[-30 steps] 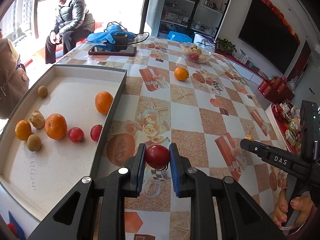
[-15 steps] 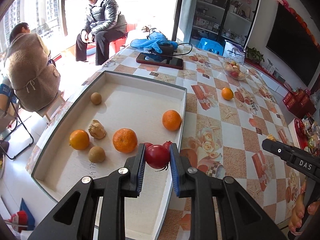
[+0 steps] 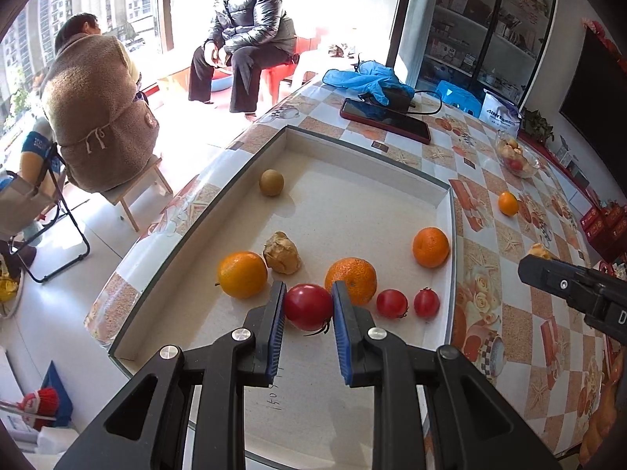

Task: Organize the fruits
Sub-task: 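Carry both held fruits over the white tray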

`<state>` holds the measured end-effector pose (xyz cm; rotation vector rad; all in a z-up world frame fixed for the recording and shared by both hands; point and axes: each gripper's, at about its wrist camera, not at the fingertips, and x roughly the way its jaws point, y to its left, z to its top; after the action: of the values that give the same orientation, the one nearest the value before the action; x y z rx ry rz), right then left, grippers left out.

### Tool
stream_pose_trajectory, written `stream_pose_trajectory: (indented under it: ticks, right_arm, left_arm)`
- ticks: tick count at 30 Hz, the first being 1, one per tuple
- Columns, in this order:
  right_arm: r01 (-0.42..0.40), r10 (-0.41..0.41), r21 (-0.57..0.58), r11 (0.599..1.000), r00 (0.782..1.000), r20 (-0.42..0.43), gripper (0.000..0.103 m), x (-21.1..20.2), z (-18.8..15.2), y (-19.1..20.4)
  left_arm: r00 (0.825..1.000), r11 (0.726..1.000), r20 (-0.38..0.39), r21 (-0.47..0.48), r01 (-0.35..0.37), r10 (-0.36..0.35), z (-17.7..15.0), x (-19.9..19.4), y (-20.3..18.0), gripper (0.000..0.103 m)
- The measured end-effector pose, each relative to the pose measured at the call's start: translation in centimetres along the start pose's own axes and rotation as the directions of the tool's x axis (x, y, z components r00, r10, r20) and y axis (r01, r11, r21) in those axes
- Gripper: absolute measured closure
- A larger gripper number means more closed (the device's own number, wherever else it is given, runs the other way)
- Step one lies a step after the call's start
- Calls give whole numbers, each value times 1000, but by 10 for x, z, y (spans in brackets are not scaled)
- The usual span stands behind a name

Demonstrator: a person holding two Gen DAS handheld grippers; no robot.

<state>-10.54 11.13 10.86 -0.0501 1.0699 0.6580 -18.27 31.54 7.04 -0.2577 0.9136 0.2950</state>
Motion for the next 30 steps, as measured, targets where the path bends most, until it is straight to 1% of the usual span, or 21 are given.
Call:
stream_pose_trajectory:
  ticks: [8,14,17,22,30]
  right_arm:
    - [-46,43,-56,997,998,-47,75,27,25,41]
    - [-57,49,-100,993,996,-74,75,38,39,60]
    - [-50,40,-126,991,996,-84,75,43,44,68]
    - [-47,31,-140,989,993,-112,75,55,41,71]
    - [-36,16,-130,991,988,-152,75,70,35,62]
  left_arm:
    - [1000,1000,-16,-2,-9,9,2,12,6,77]
    - [999,1000,-29,4,-20,20,4,20,8,77]
    - [999,1000,-32,8,-25,25,5,23,8,77]
    - [999,999,-39,15,-33,34,6,28,7,77]
    - [998,998,-48,42,-48,50,5,34,2,77]
